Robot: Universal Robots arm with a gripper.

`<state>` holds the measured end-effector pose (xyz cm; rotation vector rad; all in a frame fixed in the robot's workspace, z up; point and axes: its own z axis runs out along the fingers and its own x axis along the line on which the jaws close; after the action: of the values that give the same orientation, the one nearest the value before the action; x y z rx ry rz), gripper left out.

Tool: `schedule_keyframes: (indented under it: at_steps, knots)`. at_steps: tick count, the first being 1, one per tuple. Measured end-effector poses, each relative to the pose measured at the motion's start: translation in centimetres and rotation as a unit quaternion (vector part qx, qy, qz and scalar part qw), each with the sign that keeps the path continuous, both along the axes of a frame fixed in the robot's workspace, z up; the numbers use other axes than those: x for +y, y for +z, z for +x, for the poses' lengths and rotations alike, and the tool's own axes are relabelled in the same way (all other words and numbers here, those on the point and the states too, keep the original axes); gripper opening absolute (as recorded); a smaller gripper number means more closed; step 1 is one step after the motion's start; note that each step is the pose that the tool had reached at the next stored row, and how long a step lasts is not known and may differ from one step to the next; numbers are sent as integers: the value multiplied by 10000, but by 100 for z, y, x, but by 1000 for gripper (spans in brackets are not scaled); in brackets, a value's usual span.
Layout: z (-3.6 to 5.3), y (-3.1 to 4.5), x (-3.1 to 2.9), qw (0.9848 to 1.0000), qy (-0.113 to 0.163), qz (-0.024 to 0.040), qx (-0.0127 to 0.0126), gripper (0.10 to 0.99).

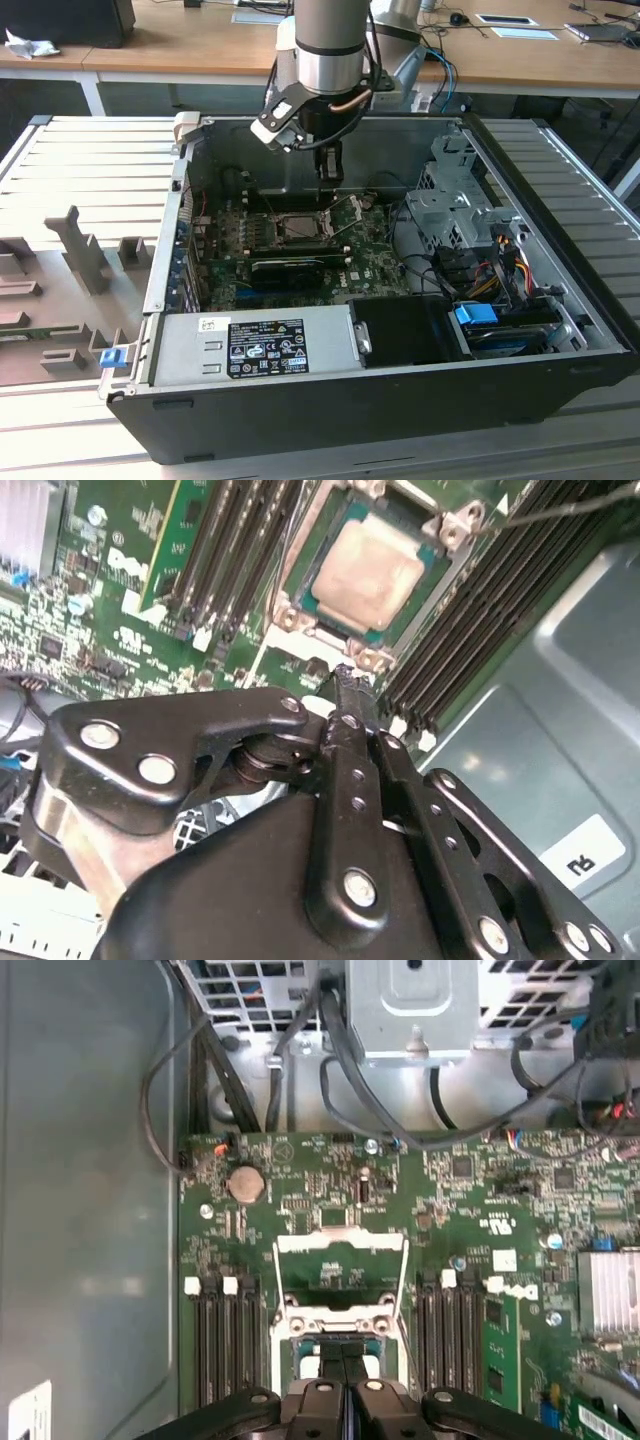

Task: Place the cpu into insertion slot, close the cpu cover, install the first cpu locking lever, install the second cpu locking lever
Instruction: 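Close the cpu cover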

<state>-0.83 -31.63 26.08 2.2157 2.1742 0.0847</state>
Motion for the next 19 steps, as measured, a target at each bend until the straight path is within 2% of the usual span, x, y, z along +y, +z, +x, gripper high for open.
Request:
schedule_keyframes:
  at_steps: [6, 19]
  knots:
    - [200, -3, 5, 10000, 1, 0, 5, 106]
    - [282, -5, 5, 10000, 1, 0, 5, 106]
